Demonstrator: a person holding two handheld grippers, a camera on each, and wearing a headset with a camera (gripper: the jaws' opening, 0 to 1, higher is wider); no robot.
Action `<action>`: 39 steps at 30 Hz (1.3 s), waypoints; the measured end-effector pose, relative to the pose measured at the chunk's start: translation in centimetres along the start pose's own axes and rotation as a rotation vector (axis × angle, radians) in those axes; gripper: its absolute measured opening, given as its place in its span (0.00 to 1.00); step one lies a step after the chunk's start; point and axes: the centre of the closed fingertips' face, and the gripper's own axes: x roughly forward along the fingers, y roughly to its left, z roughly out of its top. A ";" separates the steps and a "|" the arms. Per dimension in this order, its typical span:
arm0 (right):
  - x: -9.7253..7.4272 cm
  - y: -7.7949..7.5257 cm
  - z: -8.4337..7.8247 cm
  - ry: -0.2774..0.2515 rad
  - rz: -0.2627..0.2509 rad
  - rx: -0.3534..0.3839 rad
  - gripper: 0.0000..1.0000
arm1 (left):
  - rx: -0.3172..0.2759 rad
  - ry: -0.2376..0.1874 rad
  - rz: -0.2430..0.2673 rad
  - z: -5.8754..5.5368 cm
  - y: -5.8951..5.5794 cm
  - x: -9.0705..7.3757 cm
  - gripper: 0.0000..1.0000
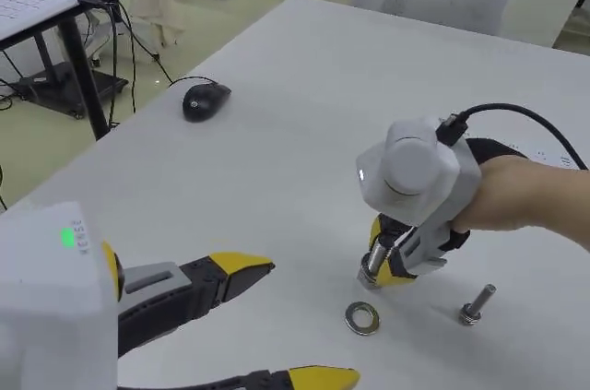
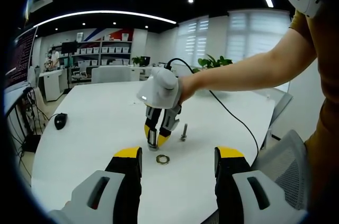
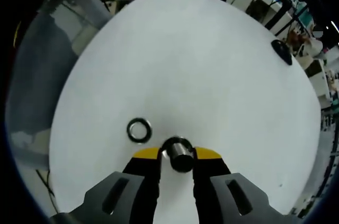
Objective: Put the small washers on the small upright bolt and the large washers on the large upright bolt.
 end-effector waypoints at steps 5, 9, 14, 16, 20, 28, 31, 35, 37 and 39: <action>0.4 0.0 -0.2 0.004 0.009 0.005 0.23 | -0.001 0.002 0.000 -0.1 0.1 0.0 0.54; 0.4 -0.1 -0.2 -0.003 0.004 0.002 0.24 | -0.003 0.001 0.003 -0.1 0.1 -0.1 0.54; 0.4 -0.1 -0.2 -0.007 -0.004 -0.006 0.24 | -0.001 0.003 0.006 -0.2 0.1 -0.1 0.54; 0.2 0.0 -0.3 -0.013 -0.007 0.004 0.25 | -0.001 0.002 0.007 -0.1 0.1 -0.1 0.54; -0.3 0.0 -0.6 -0.022 -0.023 0.021 0.26 | 0.005 0.002 0.008 0.0 0.0 -0.1 0.54; -1.4 1.5 -1.6 -0.026 -0.042 0.050 0.26 | 0.015 -0.001 0.006 0.1 -0.3 -0.1 0.54; -1.5 2.5 -2.0 -0.029 -0.039 0.064 0.25 | 0.023 0.005 0.007 0.1 -0.5 -0.2 0.54; -1.4 3.6 -2.0 -0.044 -0.040 0.085 0.25 | 0.034 -0.001 0.002 0.4 -0.8 -0.3 0.54; -1.2 4.1 -2.0 -0.045 -0.034 0.089 0.25 | 0.039 0.006 0.000 0.4 -1.0 -0.4 0.54; -0.8 4.8 -1.8 -0.048 -0.026 0.092 0.25 | 0.044 -0.002 -0.003 0.6 -1.2 -0.4 0.54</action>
